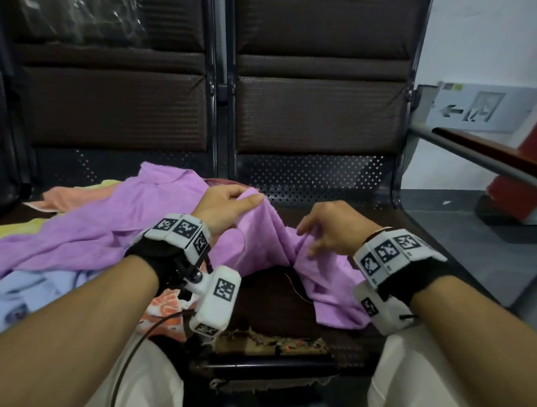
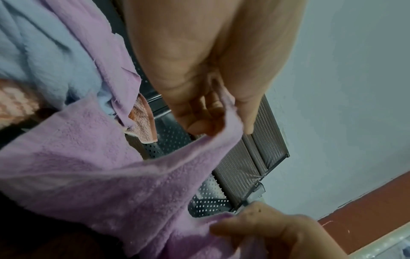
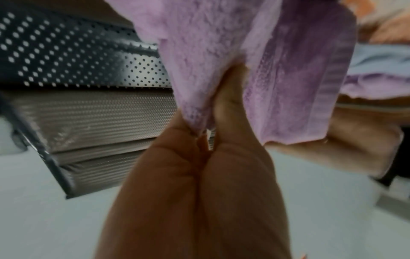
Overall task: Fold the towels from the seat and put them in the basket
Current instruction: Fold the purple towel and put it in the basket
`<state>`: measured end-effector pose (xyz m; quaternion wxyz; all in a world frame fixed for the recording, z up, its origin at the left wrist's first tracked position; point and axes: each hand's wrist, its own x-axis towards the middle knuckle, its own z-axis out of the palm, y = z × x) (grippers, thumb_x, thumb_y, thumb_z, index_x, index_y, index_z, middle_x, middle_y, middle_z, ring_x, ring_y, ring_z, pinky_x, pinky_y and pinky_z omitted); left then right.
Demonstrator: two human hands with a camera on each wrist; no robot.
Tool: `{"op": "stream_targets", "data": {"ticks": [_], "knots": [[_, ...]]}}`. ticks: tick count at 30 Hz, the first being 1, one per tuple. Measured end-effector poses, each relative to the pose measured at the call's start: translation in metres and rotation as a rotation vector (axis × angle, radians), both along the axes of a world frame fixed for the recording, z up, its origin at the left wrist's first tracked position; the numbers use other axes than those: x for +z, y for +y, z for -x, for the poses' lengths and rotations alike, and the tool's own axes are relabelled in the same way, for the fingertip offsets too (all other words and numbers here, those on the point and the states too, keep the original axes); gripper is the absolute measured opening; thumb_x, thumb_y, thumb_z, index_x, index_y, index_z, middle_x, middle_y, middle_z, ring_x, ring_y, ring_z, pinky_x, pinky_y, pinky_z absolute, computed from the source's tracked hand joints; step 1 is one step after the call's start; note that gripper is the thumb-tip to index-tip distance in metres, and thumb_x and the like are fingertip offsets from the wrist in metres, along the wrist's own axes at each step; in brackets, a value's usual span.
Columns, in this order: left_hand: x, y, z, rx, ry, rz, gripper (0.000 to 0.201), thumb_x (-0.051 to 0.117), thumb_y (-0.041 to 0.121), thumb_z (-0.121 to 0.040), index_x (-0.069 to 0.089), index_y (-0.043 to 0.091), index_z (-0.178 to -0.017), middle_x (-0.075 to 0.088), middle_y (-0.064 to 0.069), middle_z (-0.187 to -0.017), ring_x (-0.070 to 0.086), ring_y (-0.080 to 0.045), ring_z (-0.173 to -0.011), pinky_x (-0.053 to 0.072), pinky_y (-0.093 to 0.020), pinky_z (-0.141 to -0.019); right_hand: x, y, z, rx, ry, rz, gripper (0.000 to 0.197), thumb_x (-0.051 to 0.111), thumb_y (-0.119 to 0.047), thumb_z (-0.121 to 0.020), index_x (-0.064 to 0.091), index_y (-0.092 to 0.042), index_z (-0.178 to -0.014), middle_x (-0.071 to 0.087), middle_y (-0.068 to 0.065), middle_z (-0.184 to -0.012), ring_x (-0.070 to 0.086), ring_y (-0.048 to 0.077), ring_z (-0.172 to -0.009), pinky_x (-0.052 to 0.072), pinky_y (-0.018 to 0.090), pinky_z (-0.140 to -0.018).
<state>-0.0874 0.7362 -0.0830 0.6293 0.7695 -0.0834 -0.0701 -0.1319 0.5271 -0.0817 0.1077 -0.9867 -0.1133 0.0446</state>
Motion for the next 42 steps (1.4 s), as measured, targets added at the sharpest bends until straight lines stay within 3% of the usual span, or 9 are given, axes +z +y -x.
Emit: {"op": "stream_targets", "data": {"ticks": [6, 11, 16, 18, 21, 27, 31, 38, 42], "knots": [[0.003, -0.004, 0.001, -0.036, 0.109, 0.143, 0.026, 0.06, 0.006, -0.089, 0.061, -0.002, -0.113, 0.064, -0.011, -0.094, 0.06, -0.016, -0.08, 0.053, -0.021, -0.065, -0.002, -0.006, 0.002, 0.061, -0.096, 0.116, 0.017, 0.065, -0.016, -0.083, 0.074, -0.02, -0.097, 0.052, -0.005, -0.093, 0.057, 0.019, -0.098, 0.045, 0.028, -0.081], [0.006, -0.006, 0.002, -0.041, 0.103, 0.127, 0.028, 0.053, -0.002, -0.091, 0.058, -0.005, -0.119, 0.057, -0.019, -0.099, 0.05, -0.025, -0.089, 0.043, -0.03, -0.073, 0.014, 0.007, 0.006, 0.191, -0.471, -0.041, 0.009, 0.071, -0.024, -0.08, 0.072, -0.027, -0.088, 0.057, -0.007, -0.106, 0.043, 0.02, -0.11, 0.027, 0.035, -0.096], [0.008, -0.007, 0.007, -0.083, 0.053, 0.137, 0.026, 0.052, 0.001, -0.092, 0.059, -0.003, -0.117, 0.06, -0.018, -0.101, 0.056, -0.019, -0.085, 0.048, -0.025, -0.073, 0.03, 0.021, 0.012, 0.213, -0.466, -0.251, 0.01, 0.065, -0.029, -0.085, 0.073, -0.027, -0.091, 0.063, -0.006, -0.078, 0.058, 0.012, -0.073, 0.051, 0.037, -0.07], [0.007, -0.005, 0.008, -0.089, 0.046, 0.145, 0.026, 0.056, 0.001, -0.09, 0.06, -0.004, -0.115, 0.062, -0.018, -0.098, 0.058, -0.019, -0.085, 0.05, -0.023, -0.072, 0.027, 0.021, 0.013, 0.199, -0.399, -0.186, 0.015, 0.064, -0.034, -0.087, 0.075, -0.029, -0.096, 0.063, -0.006, -0.085, 0.058, 0.013, -0.077, 0.051, 0.039, -0.072], [0.005, -0.001, 0.008, -0.087, 0.044, 0.132, 0.02, 0.062, 0.001, -0.085, 0.064, -0.001, -0.105, 0.066, -0.012, -0.085, 0.061, -0.015, -0.075, 0.052, -0.02, -0.064, 0.022, 0.026, 0.012, 0.178, -0.445, -0.267, 0.015, 0.067, -0.034, -0.085, 0.075, -0.026, -0.095, 0.061, -0.009, -0.098, 0.059, 0.01, -0.087, 0.051, 0.034, -0.076], [0.006, 0.001, 0.011, -0.103, 0.132, 0.209, 0.009, 0.06, 0.0, -0.087, 0.063, 0.003, -0.095, 0.068, -0.006, -0.074, 0.065, -0.01, -0.062, 0.055, -0.021, -0.055, 0.015, 0.041, 0.013, 0.046, -0.387, -0.618, 0.005, 0.068, -0.021, -0.085, 0.073, -0.02, -0.084, 0.071, -0.007, -0.078, 0.064, 0.007, -0.076, 0.052, 0.023, -0.072], [0.008, -0.002, 0.016, -0.19, 0.176, 0.216, 0.013, 0.05, 0.006, -0.094, 0.061, 0.007, -0.087, 0.062, -0.005, -0.074, 0.06, -0.012, -0.068, 0.055, -0.025, -0.066, 0.009, 0.04, 0.007, -0.043, -0.368, -0.644, 0.006, 0.066, -0.022, -0.086, 0.072, -0.021, -0.084, 0.068, -0.012, -0.076, 0.061, -0.001, -0.074, 0.045, 0.011, -0.068], [0.01, -0.004, 0.018, -0.267, 0.233, 0.286, 0.028, 0.048, 0.021, -0.096, 0.059, -0.002, -0.108, 0.063, -0.009, -0.084, 0.063, -0.015, -0.075, 0.053, -0.034, -0.085, 0.002, 0.039, 0.002, -0.138, -0.381, -0.655, 0.008, 0.065, -0.025, -0.085, 0.072, -0.021, -0.083, 0.067, -0.013, -0.074, 0.059, -0.005, -0.071, 0.038, 0.002, -0.062], [0.006, -0.004, 0.018, -0.281, 0.121, 0.205, 0.034, 0.062, 0.002, -0.086, 0.057, -0.005, -0.119, 0.067, -0.022, -0.102, 0.065, -0.019, -0.086, 0.055, -0.03, -0.085, 0.0, 0.036, -0.001, -0.144, -0.388, -0.666, 0.007, 0.066, -0.024, -0.084, 0.072, -0.022, -0.081, 0.066, -0.014, -0.072, 0.059, -0.005, -0.07, 0.038, 0.003, -0.062]]}}
